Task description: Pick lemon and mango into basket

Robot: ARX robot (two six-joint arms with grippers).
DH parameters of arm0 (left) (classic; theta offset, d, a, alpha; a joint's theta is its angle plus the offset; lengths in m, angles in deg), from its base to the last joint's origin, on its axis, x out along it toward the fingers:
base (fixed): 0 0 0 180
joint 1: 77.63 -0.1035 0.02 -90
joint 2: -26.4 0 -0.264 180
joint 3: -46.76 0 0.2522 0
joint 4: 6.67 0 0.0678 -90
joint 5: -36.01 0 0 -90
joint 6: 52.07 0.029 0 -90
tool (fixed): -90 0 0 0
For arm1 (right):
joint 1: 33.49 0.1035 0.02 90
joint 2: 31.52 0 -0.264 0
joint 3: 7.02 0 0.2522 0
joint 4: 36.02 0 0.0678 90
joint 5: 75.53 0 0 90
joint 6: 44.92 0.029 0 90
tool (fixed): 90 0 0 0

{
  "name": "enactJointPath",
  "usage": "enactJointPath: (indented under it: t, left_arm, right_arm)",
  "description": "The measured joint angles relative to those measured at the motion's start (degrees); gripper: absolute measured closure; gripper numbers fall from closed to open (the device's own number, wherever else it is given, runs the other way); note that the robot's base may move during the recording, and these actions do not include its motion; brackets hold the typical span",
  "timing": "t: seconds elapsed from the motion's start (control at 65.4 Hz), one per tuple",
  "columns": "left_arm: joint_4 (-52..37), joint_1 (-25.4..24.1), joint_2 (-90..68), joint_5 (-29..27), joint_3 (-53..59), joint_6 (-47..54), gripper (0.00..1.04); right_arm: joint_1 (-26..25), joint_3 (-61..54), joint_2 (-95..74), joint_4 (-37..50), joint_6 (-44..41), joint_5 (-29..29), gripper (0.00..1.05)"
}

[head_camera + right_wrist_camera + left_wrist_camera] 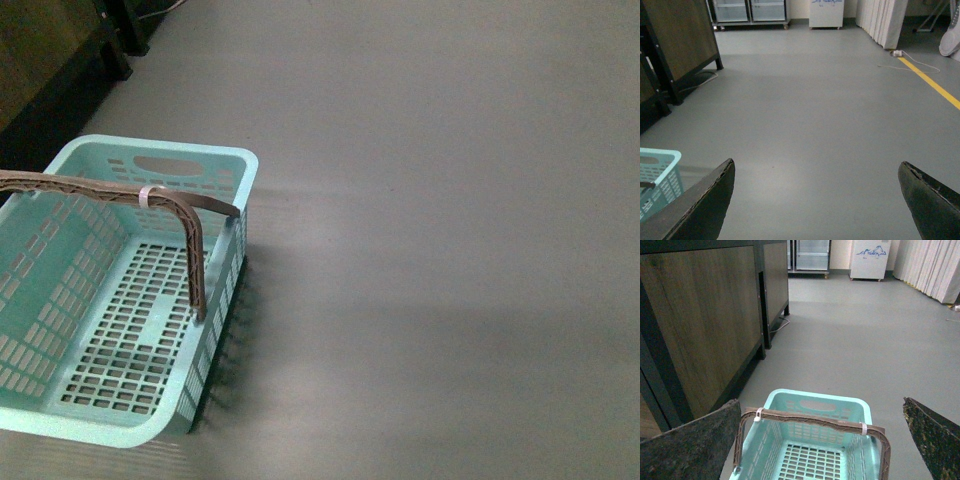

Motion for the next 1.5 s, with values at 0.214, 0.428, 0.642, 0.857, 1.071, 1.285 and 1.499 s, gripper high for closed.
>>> enactJointPath:
  t: [0.214, 0.428, 0.642, 0.857, 1.071, 1.285, 1.499]
  left_arm:
    - [0.0, 0.0, 0.0, 0.0, 0.0, 0.0, 0.07]
    - [18.9, 6.1, -10.9, -11.8, -8.1, -14.3, 0.07]
    - [22.2, 11.4, -27.3, -9.0, -18.1, -48.4, 0.07]
    - [4.5, 1.2, -45.8, -0.3, -18.2, -62.2, 0.07]
    - [-12.7, -5.7, -67.6, 1.6, -18.9, -63.9, 0.07]
    - [-24.0, -5.8, -86.7, 1.0, -24.5, -65.4, 0.07]
    - [-28.7, -4.5, -104.7, 0.2, -33.6, -67.3, 0.07]
  right_arm:
    - [0.0, 0.0, 0.0, 0.0, 0.0, 0.0, 0.09]
    - [0.0, 0.0, 0.0, 0.0, 0.0, 0.0, 0.09]
    - [0.0, 0.0, 0.0, 0.0, 0.0, 0.0, 0.09]
    - [0.0, 0.0, 0.0, 0.0, 0.0, 0.0, 0.09]
    - [0.0, 0.0, 0.0, 0.0, 0.0, 0.0, 0.09]
    - [0.0, 0.0, 0.0, 0.0, 0.0, 0.0, 0.09]
    - [0.0, 0.0, 0.0, 0.0, 0.0, 0.0, 0.09]
